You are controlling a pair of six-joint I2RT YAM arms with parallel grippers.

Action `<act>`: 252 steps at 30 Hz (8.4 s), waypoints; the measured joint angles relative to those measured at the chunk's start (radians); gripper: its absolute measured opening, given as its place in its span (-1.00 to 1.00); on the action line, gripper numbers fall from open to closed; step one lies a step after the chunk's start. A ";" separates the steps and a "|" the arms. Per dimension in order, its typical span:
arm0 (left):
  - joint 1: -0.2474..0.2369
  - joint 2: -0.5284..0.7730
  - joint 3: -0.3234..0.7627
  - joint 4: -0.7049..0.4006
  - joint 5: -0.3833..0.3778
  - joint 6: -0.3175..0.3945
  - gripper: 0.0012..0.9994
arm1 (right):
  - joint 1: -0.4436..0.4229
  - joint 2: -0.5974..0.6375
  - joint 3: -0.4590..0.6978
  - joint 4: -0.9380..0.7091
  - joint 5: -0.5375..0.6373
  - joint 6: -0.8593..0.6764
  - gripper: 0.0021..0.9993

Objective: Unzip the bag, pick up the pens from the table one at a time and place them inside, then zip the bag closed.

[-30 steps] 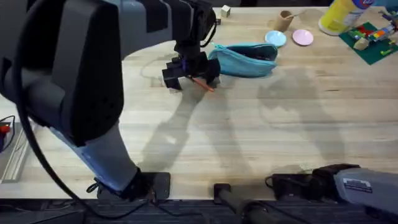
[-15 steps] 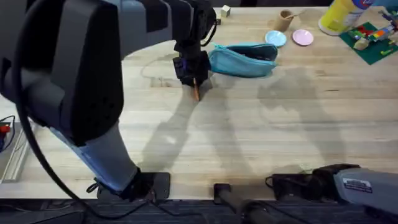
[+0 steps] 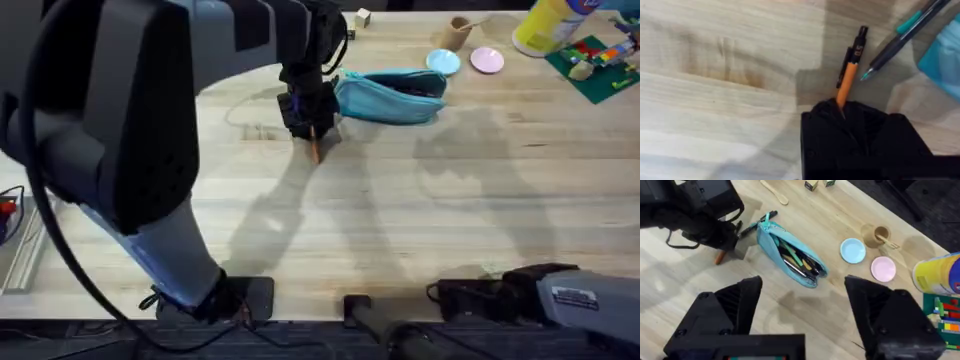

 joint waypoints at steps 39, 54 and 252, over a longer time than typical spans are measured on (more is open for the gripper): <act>0.011 -0.157 0.097 0.447 0.217 0.973 -0.92 | 0.000 0.000 0.000 0.008 0.008 0.000 1.00; 0.011 -0.157 0.097 0.469 0.618 1.515 -0.92 | 0.000 -0.023 0.000 0.025 0.008 0.000 1.00; 0.071 0.093 0.124 0.116 0.131 0.980 0.99 | 0.000 -0.163 -0.207 -0.112 -0.024 -0.046 1.00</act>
